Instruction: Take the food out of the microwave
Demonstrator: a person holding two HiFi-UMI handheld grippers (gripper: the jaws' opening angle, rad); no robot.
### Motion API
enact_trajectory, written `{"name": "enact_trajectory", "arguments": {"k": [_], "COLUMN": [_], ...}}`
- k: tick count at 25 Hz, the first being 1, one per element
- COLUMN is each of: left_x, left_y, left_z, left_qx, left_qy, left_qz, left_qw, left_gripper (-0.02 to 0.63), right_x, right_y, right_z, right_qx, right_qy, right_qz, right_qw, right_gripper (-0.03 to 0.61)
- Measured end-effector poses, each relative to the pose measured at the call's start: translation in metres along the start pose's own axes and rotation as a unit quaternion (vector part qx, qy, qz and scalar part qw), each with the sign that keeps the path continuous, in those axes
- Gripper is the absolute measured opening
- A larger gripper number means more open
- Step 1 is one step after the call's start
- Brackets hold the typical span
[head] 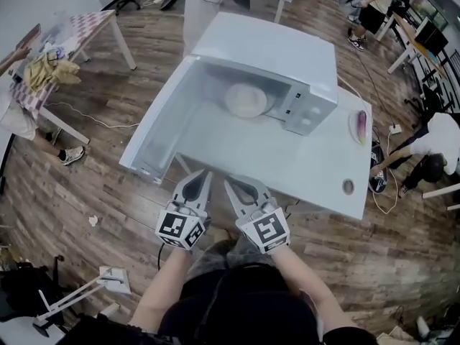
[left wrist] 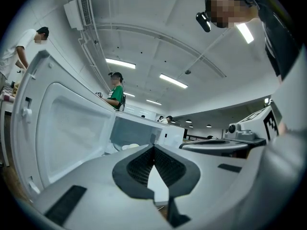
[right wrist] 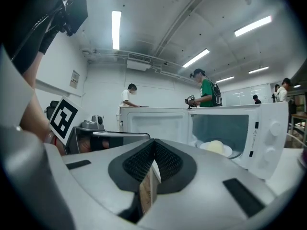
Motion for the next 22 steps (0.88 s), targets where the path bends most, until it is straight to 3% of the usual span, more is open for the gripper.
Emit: {"name": "enact_trajectory", "arguments": {"k": [13, 22], "left_x": [-0.013, -0.054], "left_y": [0.012, 0.019], "left_z": [0.014, 0.025], "left_qx": [0.018, 0.021], "left_qy": [0.019, 0.034], "left_qz": [0.009, 0.022], "left_qw": [0.9996, 0.999], "left_gripper": [0.009, 0.009], "right_x": [-0.012, -0.022], "right_y": [-0.015, -0.052], "right_z": [0.008, 0.016], "right_qx": [-0.02, -0.023], "right_qy": [0.031, 0.024], "right_qz": [0.021, 0.046], "right_qw": [0.999, 0.998], "right_gripper": [0.017, 0.017]}}
Point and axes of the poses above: the fingertips, and each gripper's own axes: x backward along the fingers, y to its left, z out of its underside, the point moved 10 cm from there along x, backward along the fingers, and after that the axes turned 9 degrees about -y, right-handed, at the moved point
